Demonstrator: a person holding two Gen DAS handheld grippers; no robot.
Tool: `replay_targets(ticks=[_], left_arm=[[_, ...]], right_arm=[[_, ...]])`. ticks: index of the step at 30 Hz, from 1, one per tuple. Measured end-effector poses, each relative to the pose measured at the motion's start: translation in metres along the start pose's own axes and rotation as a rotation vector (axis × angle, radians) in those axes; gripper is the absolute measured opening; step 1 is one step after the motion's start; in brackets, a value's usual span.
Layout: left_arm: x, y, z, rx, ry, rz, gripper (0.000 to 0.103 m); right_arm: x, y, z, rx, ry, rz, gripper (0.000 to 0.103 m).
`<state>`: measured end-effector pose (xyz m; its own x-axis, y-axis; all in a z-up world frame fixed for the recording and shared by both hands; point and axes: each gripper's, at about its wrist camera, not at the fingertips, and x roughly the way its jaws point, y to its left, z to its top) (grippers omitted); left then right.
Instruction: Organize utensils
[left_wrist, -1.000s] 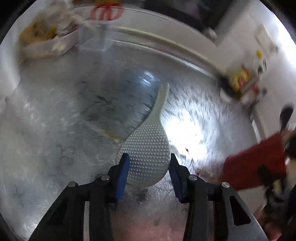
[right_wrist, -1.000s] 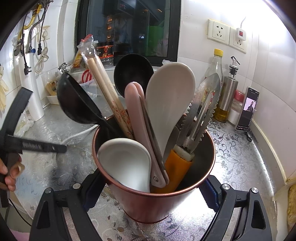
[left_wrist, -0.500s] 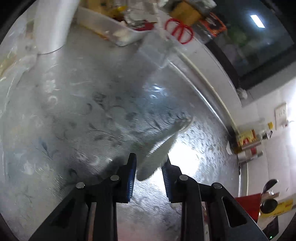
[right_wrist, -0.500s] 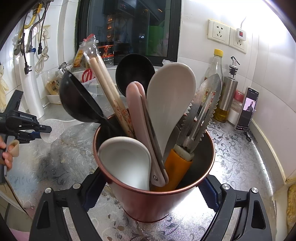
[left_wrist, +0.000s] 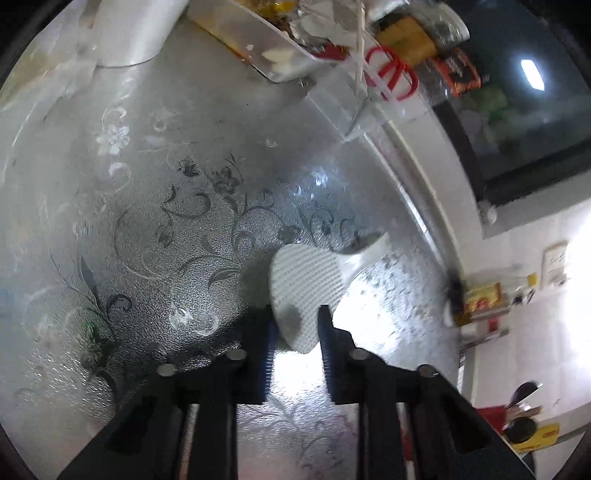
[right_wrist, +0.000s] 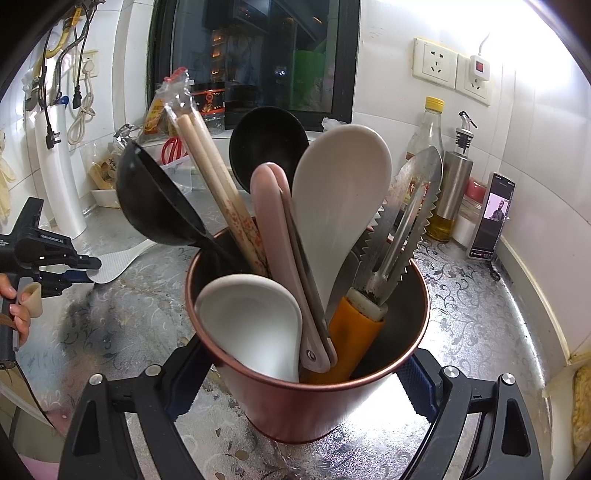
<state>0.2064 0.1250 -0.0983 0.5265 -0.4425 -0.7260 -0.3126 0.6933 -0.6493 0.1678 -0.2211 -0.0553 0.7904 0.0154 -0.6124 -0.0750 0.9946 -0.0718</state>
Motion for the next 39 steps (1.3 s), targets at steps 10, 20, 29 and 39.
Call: replay_targets(ticks=[10, 20, 29, 39], left_arm=[[0.016, -0.035, -0.011, 0.205, 0.101, -0.065, 0.006], [0.006, -0.026, -0.012, 0.250, 0.132, -0.038, 0.008], [-0.012, -0.008, 0.025, 0.193, 0.022, 0.161, 0.031], [0.013, -0.092, 0.044, 0.434, 0.020, 0.203, 0.050]], right_arm=[[0.001, -0.001, 0.001, 0.004, 0.000, -0.004, 0.092], [0.001, -0.002, 0.001, 0.005, 0.000, -0.005, 0.092], [0.000, -0.001, 0.001, -0.001, 0.001, -0.005, 0.092], [0.001, 0.001, 0.003, -0.005, 0.006, -0.007, 0.092]])
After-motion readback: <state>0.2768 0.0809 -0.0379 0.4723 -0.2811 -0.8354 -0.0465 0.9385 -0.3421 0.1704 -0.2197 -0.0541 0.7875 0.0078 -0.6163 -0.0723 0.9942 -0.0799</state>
